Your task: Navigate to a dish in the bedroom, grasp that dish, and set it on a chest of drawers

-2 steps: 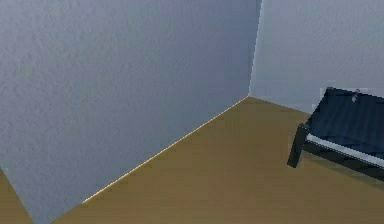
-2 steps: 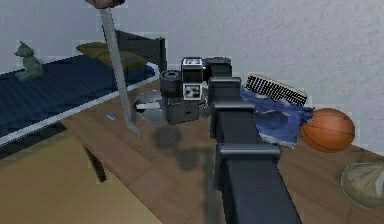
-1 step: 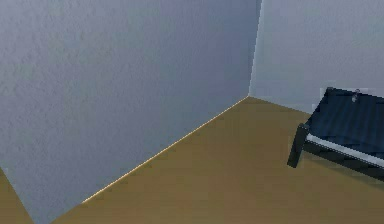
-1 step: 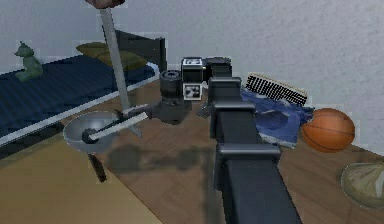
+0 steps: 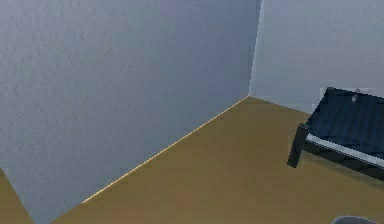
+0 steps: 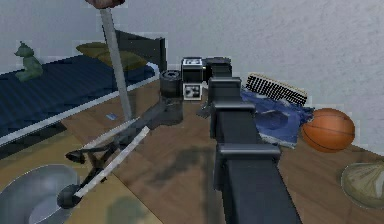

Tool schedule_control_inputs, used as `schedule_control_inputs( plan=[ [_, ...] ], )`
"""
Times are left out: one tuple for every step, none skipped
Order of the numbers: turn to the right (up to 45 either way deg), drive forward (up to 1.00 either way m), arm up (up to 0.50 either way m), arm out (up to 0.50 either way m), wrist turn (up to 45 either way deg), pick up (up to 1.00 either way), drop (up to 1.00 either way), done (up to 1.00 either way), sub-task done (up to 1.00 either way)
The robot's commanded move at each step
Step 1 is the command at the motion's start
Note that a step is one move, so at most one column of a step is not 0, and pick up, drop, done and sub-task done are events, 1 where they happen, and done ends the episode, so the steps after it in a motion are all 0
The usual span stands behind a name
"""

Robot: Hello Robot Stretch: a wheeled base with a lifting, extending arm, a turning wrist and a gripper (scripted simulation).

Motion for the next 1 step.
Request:
schedule_control_inputs(
  plan=[
    [0.0,0.0,0.0,0.0,-18.0,0.0,0.0,0.0,0.0]
  ],
)
